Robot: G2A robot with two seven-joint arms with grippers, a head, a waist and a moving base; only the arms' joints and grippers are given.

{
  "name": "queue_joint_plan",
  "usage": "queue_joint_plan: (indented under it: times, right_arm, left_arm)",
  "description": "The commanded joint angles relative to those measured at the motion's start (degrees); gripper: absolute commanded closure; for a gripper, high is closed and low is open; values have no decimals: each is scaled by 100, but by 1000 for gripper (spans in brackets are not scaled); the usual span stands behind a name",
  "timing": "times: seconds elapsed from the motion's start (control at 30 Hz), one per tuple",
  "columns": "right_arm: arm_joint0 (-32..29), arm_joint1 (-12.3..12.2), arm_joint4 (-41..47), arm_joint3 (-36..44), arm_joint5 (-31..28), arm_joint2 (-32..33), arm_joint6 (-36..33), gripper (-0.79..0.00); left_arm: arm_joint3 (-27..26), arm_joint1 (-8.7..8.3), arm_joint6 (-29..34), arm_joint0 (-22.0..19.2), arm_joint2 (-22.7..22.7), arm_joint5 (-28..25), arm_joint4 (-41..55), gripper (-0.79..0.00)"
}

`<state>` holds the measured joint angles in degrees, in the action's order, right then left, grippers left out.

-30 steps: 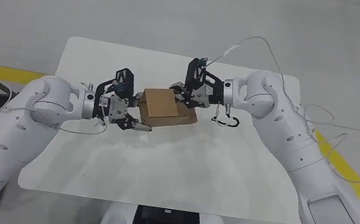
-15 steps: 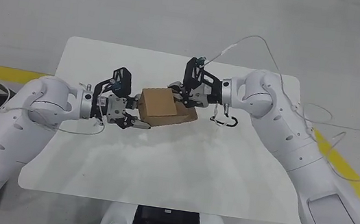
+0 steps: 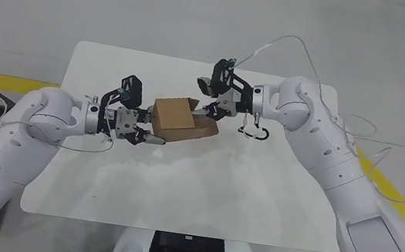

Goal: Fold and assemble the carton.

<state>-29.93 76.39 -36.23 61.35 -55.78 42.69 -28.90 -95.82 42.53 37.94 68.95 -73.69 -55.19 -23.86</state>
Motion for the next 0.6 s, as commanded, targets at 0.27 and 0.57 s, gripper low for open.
queue_joint_plan:
  times: [0.27,0.57]
  right_arm:
    - [-132,-107,294,-348,-222,372,408,0]
    - [-58,-218,994,-259,-222,143,253,0]
  left_arm:
    - [96,-99,-130,231,-455,-77,162,-376]
    - [-79,-146,-80,287,-532,-197,259,-388]
